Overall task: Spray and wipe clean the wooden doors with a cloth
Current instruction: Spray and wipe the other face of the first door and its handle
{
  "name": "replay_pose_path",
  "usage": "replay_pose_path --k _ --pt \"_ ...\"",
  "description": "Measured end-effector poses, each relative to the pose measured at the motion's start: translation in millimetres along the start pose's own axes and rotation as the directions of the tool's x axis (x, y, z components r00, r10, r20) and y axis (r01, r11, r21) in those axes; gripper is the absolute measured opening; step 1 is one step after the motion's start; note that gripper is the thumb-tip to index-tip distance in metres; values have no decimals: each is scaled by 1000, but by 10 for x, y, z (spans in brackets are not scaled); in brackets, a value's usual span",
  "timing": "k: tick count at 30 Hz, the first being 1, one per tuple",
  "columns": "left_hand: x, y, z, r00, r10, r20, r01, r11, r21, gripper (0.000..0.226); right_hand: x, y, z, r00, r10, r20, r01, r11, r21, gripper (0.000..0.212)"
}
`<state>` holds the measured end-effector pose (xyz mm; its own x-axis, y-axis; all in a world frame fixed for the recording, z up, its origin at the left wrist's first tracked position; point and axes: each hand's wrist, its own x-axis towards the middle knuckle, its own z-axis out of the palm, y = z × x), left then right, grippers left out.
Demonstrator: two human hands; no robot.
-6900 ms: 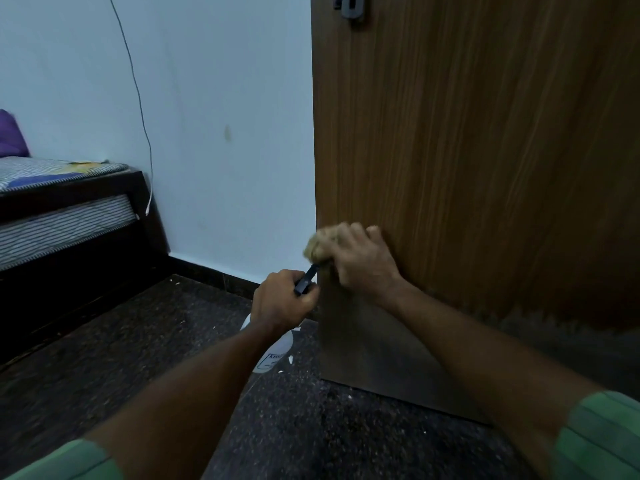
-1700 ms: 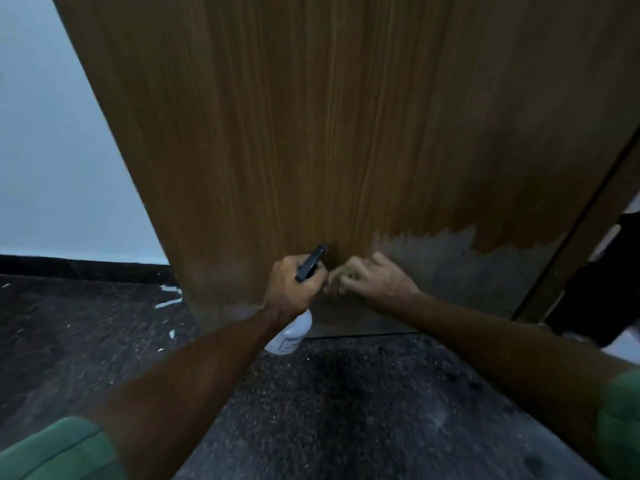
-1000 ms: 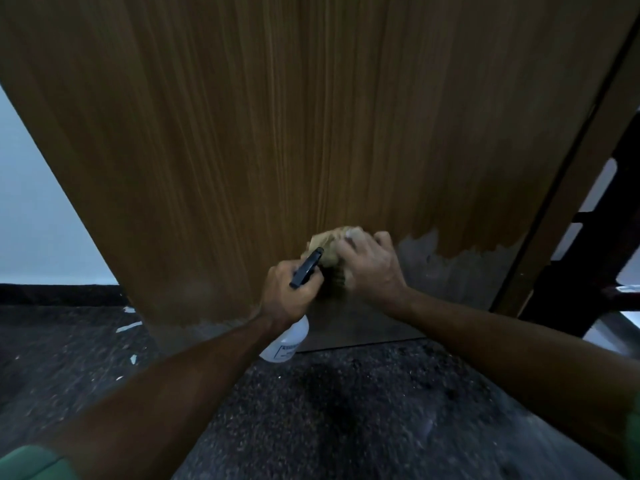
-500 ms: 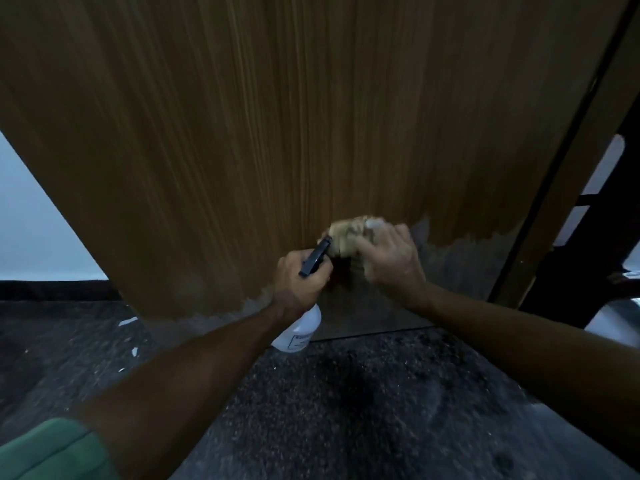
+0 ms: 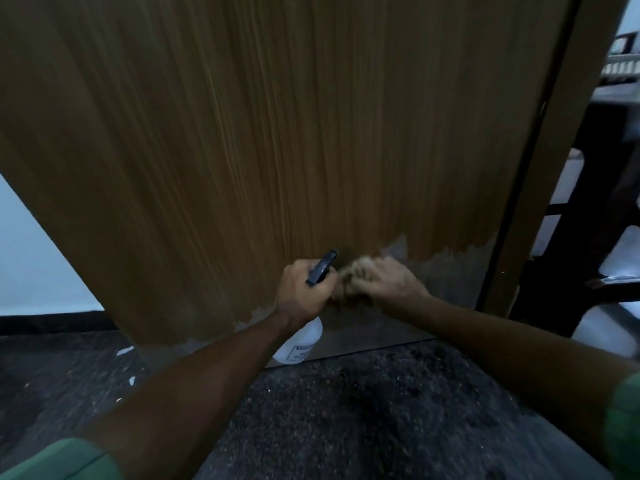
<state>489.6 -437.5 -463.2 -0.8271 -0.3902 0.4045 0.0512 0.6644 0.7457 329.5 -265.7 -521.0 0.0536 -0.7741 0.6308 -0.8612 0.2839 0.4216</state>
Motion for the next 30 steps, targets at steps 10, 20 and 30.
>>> replay_pose_path --k 10,20,30 --pt "115 27 464 1000 -11 15 11 1000 -9 35 31 81 -152 891 392 -230 -395 918 34 19" --pt "82 8 514 996 16 85 -18 999 29 40 -98 278 -254 874 440 -207 -430 898 94 28" --pt "74 189 687 990 32 136 -35 999 19 34 -680 439 -154 990 72 118 -75 997 15 37"
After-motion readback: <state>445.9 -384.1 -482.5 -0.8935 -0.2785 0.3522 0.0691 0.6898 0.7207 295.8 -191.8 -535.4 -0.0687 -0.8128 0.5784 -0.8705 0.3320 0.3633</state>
